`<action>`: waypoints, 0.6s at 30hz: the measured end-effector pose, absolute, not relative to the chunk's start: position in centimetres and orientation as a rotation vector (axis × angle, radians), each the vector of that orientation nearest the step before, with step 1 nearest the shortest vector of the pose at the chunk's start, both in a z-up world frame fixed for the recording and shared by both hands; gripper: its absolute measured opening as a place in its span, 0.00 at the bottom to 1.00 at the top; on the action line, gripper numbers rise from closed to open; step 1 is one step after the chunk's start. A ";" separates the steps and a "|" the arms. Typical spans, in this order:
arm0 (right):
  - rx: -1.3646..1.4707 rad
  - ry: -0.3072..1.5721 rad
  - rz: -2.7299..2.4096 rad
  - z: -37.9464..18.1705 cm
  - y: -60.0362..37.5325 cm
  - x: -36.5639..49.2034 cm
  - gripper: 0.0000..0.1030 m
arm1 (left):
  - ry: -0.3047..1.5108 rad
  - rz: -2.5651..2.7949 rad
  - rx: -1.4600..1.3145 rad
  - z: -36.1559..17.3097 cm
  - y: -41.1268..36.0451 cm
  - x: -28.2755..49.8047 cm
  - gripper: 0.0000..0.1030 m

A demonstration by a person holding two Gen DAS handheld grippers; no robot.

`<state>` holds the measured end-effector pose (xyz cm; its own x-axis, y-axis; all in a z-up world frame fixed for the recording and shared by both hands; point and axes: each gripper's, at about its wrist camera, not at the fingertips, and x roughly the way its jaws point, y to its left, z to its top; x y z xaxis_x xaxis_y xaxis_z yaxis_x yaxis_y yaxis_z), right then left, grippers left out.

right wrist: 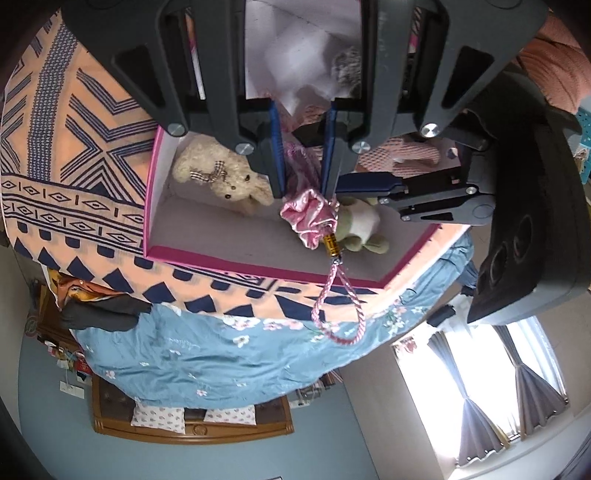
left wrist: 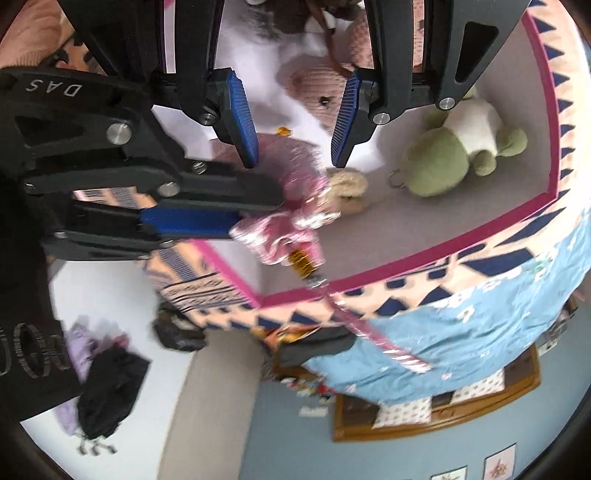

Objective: Organize objects
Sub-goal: 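Carry the pink pouch into the pink box and open the right tool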

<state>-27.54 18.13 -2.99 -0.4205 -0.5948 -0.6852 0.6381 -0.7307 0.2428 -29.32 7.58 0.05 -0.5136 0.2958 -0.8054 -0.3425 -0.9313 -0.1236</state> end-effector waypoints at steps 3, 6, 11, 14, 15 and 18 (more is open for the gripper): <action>1.059 0.064 -2.199 -3.5 18.3 -28.4 0.21 | 0.087 2.463 -1.334 -0.4 7.6 -29.7 0.40; 1.086 0.049 -2.241 -3.7 18.7 -28.8 0.28 | 0.086 2.472 -1.332 -0.4 7.5 -29.6 0.40; 1.077 0.025 -2.249 -3.6 19.8 -28.1 0.28 | 0.075 2.508 -1.295 0.3 7.0 -29.2 0.41; 1.065 0.018 -2.251 -3.4 20.3 -27.5 0.30 | 0.057 2.524 -1.258 0.9 6.6 -28.7 0.44; 1.060 0.014 -2.251 -3.3 20.4 -27.4 0.32 | 0.046 2.525 -1.248 1.2 6.4 -28.5 0.46; 1.035 -0.013 -2.249 -2.9 21.1 -26.5 0.38 | 0.030 2.537 -1.188 2.1 6.0 -27.2 0.49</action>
<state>-26.55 21.07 -2.89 -0.4742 -0.5650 -0.6752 0.5571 -0.7864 0.2668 -27.23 5.99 2.07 -0.5934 0.2931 -0.7496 -0.3108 -0.9425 -0.1225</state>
